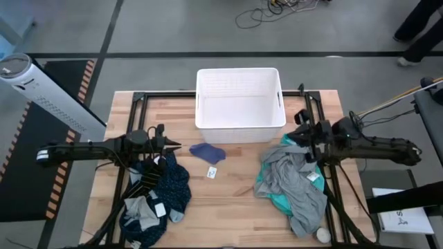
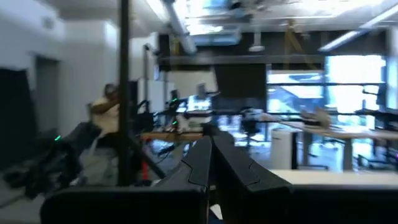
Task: Sort clothes
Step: Put the top blue sock into the white laundry bin
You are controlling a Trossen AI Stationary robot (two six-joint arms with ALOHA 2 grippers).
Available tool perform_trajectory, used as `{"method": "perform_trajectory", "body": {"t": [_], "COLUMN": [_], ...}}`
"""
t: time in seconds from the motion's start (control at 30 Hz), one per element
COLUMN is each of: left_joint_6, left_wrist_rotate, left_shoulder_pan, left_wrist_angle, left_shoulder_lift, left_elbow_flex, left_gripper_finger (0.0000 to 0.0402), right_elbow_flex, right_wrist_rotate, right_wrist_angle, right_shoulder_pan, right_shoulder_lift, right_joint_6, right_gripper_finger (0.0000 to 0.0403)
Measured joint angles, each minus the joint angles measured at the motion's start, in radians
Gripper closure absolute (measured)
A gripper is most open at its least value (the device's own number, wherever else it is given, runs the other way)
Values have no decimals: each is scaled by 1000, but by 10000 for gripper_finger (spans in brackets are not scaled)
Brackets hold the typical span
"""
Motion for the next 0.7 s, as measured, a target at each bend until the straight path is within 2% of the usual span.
{"method": "perform_trajectory", "body": {"t": [0.13,0.4,0.6,0.7], "left_joint_6": [0,0,0,0], "left_wrist_rotate": [0,0,0,0], "left_shoulder_pan": [0,0,0,0], "left_wrist_angle": [0,0,0,0], "left_shoulder_lift": [0,0,0,0], "left_elbow_flex": [0,0,0,0], "left_gripper_finger": [364,364,364,364], "right_elbow_flex": [133,395,600,692], "right_wrist_rotate": [-87,-189,-180,-102], "right_wrist_angle": [-22,-71,-275,-396], "right_shoulder_pan": [3,57,129,177], "right_shoulder_lift": [173,531,720,790], "right_joint_6": [-94,-137,-175,-212], "right_gripper_finger": [403,403,398,383]}}
